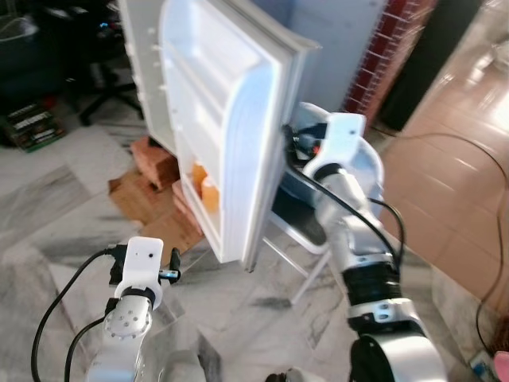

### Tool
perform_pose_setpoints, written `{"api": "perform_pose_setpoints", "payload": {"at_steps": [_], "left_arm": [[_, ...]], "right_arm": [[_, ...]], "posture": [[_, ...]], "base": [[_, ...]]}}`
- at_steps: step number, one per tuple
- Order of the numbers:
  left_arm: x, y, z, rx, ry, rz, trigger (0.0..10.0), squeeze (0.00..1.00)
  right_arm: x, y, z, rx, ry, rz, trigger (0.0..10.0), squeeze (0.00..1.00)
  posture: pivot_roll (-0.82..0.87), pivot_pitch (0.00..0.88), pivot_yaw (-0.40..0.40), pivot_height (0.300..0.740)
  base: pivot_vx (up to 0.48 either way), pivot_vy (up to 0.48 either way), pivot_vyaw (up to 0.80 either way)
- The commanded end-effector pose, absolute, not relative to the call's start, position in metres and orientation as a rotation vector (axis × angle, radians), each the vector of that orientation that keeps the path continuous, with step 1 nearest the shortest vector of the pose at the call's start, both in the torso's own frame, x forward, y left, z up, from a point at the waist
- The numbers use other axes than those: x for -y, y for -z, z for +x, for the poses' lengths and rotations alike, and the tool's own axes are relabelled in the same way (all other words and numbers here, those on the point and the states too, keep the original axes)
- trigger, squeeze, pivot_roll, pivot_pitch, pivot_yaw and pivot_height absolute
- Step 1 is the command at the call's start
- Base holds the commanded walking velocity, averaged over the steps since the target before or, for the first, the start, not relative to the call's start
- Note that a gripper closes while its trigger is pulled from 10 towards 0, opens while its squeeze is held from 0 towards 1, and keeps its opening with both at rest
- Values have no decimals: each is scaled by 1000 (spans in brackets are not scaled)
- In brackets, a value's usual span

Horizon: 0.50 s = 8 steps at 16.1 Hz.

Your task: Restocking fridge

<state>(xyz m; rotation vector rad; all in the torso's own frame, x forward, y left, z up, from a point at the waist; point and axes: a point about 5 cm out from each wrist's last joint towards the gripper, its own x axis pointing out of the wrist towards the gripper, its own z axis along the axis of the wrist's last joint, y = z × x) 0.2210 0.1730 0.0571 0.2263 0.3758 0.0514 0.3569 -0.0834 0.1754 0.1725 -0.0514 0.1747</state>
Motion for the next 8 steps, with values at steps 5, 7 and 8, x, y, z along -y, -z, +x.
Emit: {"api": "perform_pose_setpoints", "payload": {"at_steps": [5, 7, 8], "left_arm": [[-169, -57, 225, -368, -33, 231, 10000, 0], [-170, -55, 224, -372, -37, 229, 10000, 0], [-170, -55, 224, -372, -38, 228, 10000, 0]], "right_arm": [[-13, -234, 339, 168, -670, 465, 10000, 0], [-2, -252, 274, 178, -1349, 692, 10000, 0], [12, -255, 255, 162, -1513, 740, 10000, 0]], "posture": [[242, 31, -58, 740], [240, 26, -64, 740], [240, 26, -64, 740]], "base": [[0, 0, 0], [0, 0, 0], [0, 0, 0]]}}
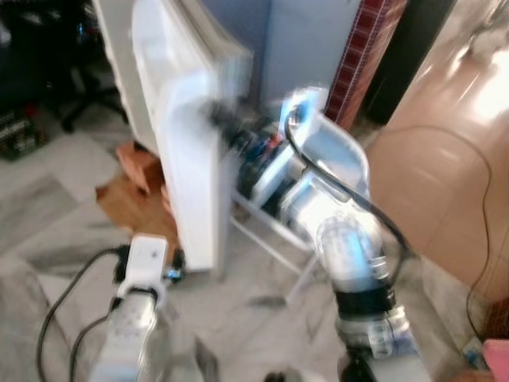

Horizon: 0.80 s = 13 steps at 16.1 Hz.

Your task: Restocking fridge

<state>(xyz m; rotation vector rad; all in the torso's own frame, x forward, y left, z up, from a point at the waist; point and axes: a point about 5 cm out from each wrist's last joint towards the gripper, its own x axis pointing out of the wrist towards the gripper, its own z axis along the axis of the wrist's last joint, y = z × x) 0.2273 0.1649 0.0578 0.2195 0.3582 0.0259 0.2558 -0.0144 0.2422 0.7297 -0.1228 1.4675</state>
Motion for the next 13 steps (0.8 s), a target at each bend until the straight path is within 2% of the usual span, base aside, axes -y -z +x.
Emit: {"api": "perform_pose_setpoints", "payload": {"at_steps": [1, 2, 4, 5, 9, 11, 13], "left_arm": [[-171, -54, 224, -376, -44, 225, 10000, 0], [-171, -53, 225, -378, -46, 224, 10000, 0], [-171, -53, 226, -378, -41, 226, 10000, 0], [-171, -53, 227, -375, -29, 238, 10000, 0], [-179, -56, 235, -333, -42, 269, 10000, 0], [-185, -57, 240, -324, -62, 280, 10000, 0], [-195, -63, 251, -293, -86, 315, 10000, 0]], "right_arm": [[49, -252, 243, 163, -1581, 745, 10000, 0], [69, -240, 251, 110, -1480, 722, 10000, 0], [82, -226, 256, 65, -1419, 660, 10000, 0], [98, -201, 256, -18, -1346, 523, 10000, 0], [139, -132, 237, -333, -1140, 298, 10000, 0], [147, -119, 234, -370, -1091, 220, 10000, 0], [153, -114, 244, -305, -963, 143, 10000, 0]], "posture": [[229, 21, -68, 740], [223, 19, -67, 740], [214, 18, -63, 740], [206, 15, -54, 740], [201, 11, -47, 740], [196, 11, -47, 740], [189, 12, -42, 740]], "base": [[0, 0, 0], [0, 0, 0], [0, 0, 0], [0, 0, 0], [0, 0, 0], [0, 0, 0], [0, 0, 0]]}}
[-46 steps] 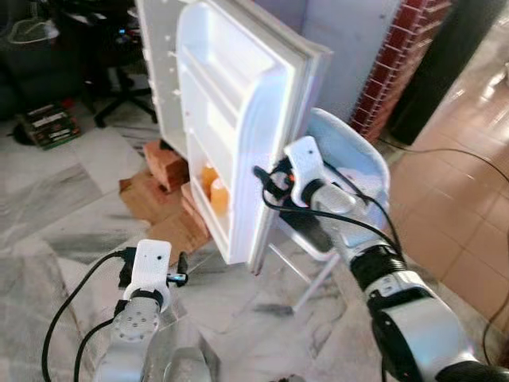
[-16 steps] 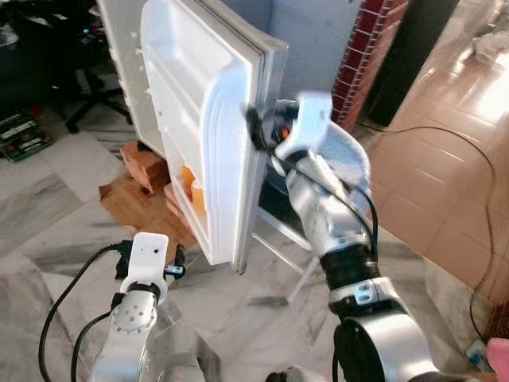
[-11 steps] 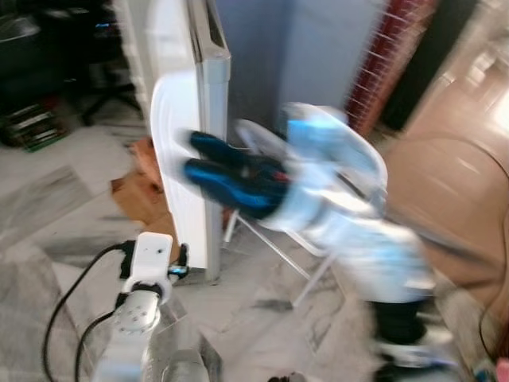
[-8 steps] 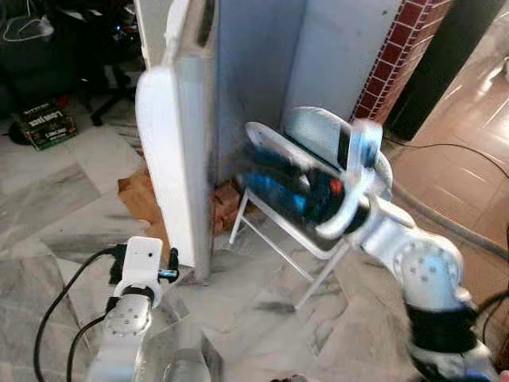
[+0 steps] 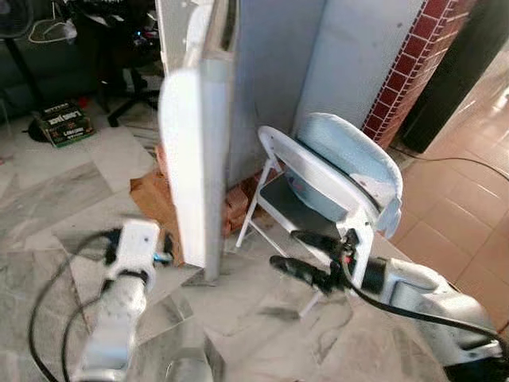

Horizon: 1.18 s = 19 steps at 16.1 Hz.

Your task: Restocking fridge

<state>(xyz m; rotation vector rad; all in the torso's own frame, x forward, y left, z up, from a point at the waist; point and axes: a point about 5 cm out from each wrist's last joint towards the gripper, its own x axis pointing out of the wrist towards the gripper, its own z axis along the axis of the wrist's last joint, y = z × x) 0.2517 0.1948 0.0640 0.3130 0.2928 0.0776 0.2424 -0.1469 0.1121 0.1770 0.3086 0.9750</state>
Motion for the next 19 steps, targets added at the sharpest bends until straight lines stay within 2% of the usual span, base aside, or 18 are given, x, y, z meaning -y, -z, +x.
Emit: {"api": "perform_pose_setpoints", "payload": {"at_steps": [1, 3, 5, 7, 10, 12, 13, 17, 19], "left_arm": [[-200, -65, 254, -276, -102, 330, 10000, 0], [-209, -70, 253, -247, -193, 325, 10000, 0], [-215, -70, 245, -237, -272, 338, 10000, 0], [-215, -65, 238, -252, -279, 344, 10000, 0], [-214, -73, 223, -178, -303, 351, 10000, 0], [-211, -76, 220, -146, -269, 338, 10000, 0], [-212, -74, 213, -150, -266, 303, 10000, 0], [-207, -74, 194, -144, -272, 310, 10000, 0], [-203, -71, 196, -153, -219, 247, 10000, 0]], "right_arm": [[153, -118, 255, -234, -850, 132, 10000, 0], [153, -123, 272, -142, -661, 70, 10000, 0], [155, -125, 276, -110, -589, 67, 10000, 0], [155, -122, 276, -120, -560, 43, 10000, 0], [159, -119, 278, -54, -436, -173, 10000, 0], [163, -120, 278, -56, -382, -101, 10000, 0], [165, -118, 267, -47, -303, -5, 10000, 0], [170, -98, 236, -41, -98, 45, 10000, 0], [164, -94, 235, -53, -123, 57, 10000, 0]], "posture": [[184, 9, -39, 740], [186, 4, -35, 740], [190, 0, -32, 740], [199, 0, -32, 740], [216, 0, -9, 740], [223, 0, -21, 740], [214, 0, -27, 740], [174, 0, -16, 740], [157, 0, -14, 740]], "base": [[0, 0, 0], [0, 0, 0], [0, 0, 0], [0, 0, 0], [0, 0, 0], [0, 0, 0], [0, 0, 0], [0, 0, 0], [0, 0, 0]]}}
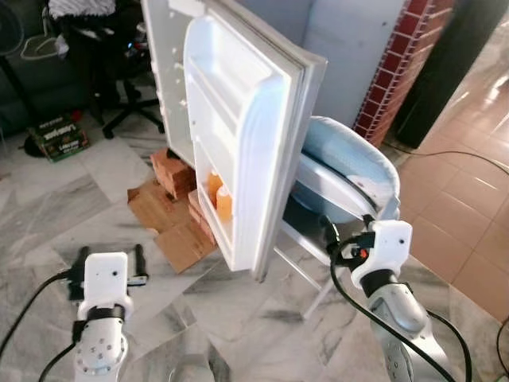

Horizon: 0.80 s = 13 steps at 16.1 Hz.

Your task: Restocking fridge

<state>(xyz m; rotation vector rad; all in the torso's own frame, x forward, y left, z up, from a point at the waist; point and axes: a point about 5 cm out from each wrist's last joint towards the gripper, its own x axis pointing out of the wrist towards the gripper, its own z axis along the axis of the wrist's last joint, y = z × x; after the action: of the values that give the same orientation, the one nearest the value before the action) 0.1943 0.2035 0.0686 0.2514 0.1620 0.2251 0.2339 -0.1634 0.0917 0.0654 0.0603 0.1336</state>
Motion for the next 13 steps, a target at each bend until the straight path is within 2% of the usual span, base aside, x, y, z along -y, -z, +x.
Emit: {"api": "perform_pose_setpoints", "payload": {"at_steps": [1, 4, 13], "left_arm": [[-201, -70, 198, -144, -198, 239, 10000, 0], [-202, -76, 205, -99, -237, 223, 10000, 0], [-197, -70, 202, -107, -217, 216, 10000, 0]], "right_arm": [[161, -99, 240, -22, -155, 54, 10000, 0], [166, -103, 250, -6, -99, 59, 10000, 0], [158, -108, 255, 20, -136, 58, 10000, 0]], "posture": [[154, 0, -22, 740], [156, 0, -41, 740], [156, 0, -47, 740]], "base": [[0, 0, 0], [89, 0, 0], [452, 0, 0]]}}
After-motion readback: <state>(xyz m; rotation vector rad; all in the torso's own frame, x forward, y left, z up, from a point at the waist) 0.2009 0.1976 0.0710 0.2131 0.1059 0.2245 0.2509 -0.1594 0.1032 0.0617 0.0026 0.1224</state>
